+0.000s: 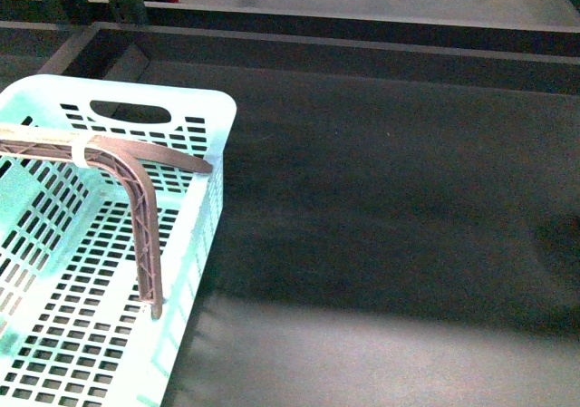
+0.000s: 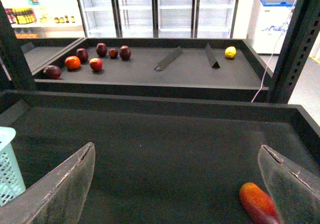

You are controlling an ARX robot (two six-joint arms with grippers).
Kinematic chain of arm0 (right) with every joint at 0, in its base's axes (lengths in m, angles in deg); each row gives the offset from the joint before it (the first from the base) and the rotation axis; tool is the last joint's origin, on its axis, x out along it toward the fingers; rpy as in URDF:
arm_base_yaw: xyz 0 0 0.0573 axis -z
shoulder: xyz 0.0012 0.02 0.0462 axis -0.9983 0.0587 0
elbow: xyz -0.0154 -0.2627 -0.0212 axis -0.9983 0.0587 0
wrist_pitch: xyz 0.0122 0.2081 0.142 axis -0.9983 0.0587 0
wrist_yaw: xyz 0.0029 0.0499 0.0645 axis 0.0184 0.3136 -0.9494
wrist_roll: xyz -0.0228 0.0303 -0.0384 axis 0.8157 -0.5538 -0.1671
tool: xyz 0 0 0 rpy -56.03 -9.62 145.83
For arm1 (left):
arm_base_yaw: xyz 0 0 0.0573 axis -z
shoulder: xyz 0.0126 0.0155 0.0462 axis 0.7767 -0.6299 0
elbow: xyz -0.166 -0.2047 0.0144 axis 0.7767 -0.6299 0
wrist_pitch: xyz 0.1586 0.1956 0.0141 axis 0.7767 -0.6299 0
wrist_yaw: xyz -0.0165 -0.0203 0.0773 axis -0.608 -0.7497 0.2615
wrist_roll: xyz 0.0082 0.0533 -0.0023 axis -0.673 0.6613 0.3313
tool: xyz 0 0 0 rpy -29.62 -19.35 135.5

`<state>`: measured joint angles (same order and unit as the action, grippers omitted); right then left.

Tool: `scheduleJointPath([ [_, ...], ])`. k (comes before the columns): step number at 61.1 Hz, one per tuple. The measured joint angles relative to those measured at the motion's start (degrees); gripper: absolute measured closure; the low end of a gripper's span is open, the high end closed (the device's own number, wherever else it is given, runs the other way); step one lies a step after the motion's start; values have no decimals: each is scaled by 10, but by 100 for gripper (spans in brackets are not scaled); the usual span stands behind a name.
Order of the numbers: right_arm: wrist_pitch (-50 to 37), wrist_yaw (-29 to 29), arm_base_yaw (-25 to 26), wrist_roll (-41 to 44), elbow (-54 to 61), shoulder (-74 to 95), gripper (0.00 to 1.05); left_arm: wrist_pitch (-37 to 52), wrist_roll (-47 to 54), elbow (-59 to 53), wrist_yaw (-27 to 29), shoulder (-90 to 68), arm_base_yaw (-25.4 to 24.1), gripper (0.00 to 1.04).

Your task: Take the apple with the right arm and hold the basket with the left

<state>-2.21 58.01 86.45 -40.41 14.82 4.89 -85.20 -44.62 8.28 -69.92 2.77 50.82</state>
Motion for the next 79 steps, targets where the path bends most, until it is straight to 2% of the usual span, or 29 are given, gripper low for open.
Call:
scheduleJointPath([
  [36,0,0,0,0,0,0,9,-1,-3,1,5,-1,1,7],
  [37,0,0,0,0,0,0,9,-22,-19,7,36,-11,10,7],
  [39,0,0,0,0,0,0,9,-102,-70,39,133,-54,51,7],
  [42,0,0,0,0,0,0,9,-189,-148,83,238,-128,105,7],
  [44,0,0,0,0,0,0,9,-229,-209,107,283,-171,137,7],
  [45,0,0,0,0,0,0,9,-238,-232,116,285,-186,143,7],
  [48,0,0,0,0,0,0,9,-239,-324,139,257,-217,129,7],
  [51,0,0,0,0,0,0,9,-223,-375,156,224,-238,101,7],
  [59,0,0,0,0,0,0,9,-159,-494,190,85,-322,13,7],
  [62,0,0,0,0,0,0,9,-129,-530,194,44,-365,-1,7],
  [68,0,0,0,0,0,0,9,-49,-596,198,3,-463,9,7],
  [79,0,0,0,0,0,0,9,65,-695,209,-2,-599,56,7],
])
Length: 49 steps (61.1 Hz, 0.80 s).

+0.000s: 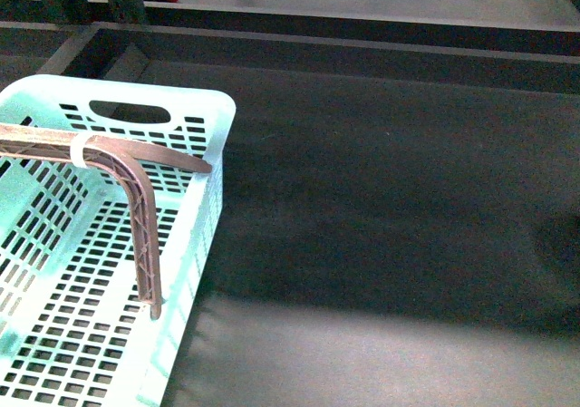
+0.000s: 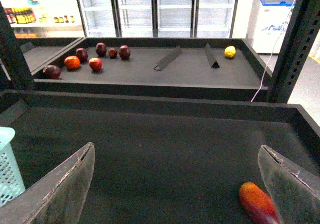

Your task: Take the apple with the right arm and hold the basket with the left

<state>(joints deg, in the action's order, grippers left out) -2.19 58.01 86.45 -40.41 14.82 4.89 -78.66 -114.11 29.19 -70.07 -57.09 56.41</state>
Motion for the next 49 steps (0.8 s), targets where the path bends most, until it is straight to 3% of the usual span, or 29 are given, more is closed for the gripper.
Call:
scheduleJointPath([
  [8,0,0,0,0,0,0,9,85,-43,1,-6,-89,9,7],
  [27,0,0,0,0,0,0,9,162,-50,37,-16,-220,5,7],
  [49,0,0,0,0,0,0,9,177,-55,61,-22,-278,-14,68],
])
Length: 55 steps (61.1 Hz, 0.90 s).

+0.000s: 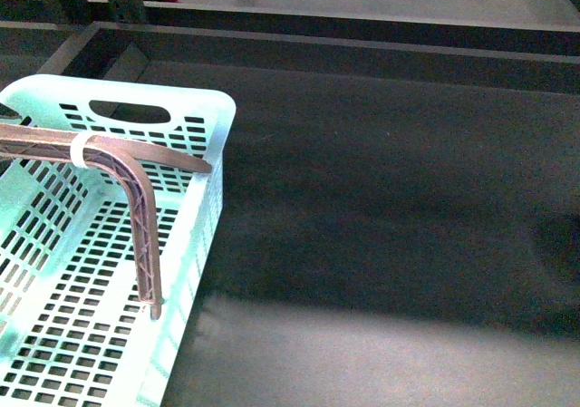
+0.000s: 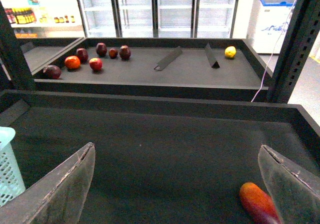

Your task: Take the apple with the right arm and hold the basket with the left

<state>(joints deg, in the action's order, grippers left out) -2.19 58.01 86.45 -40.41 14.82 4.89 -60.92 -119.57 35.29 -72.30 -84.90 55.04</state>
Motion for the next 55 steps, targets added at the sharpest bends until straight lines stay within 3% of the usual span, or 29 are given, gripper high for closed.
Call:
scheduleJointPath([
  [8,0,0,0,0,0,0,9,5,-2,14,-7,-18,-4,91],
  [12,0,0,0,0,0,0,9,5,-29,18,-11,-20,-5,98],
  [33,0,0,0,0,0,0,9,-66,49,78,20,-8,49,98],
  [45,0,0,0,0,0,0,9,-122,120,176,36,-14,113,98],
  [55,0,0,0,0,0,0,9,-129,128,251,17,-33,165,98],
])
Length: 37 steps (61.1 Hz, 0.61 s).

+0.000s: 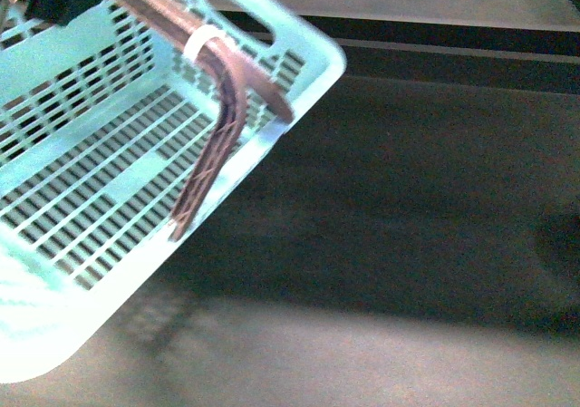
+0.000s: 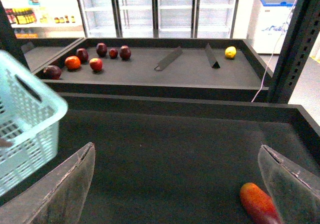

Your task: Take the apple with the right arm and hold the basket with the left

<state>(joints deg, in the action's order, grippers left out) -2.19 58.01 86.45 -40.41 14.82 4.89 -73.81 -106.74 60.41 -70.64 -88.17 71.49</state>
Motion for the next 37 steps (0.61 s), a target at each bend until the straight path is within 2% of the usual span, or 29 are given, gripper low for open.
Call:
scheduleJointPath([
  [21,0,0,0,0,0,0,9,3,-31,58,-7,-34,110,98],
  [37,0,0,0,0,0,0,9,9,-27,81,-11,-45,173,98],
])
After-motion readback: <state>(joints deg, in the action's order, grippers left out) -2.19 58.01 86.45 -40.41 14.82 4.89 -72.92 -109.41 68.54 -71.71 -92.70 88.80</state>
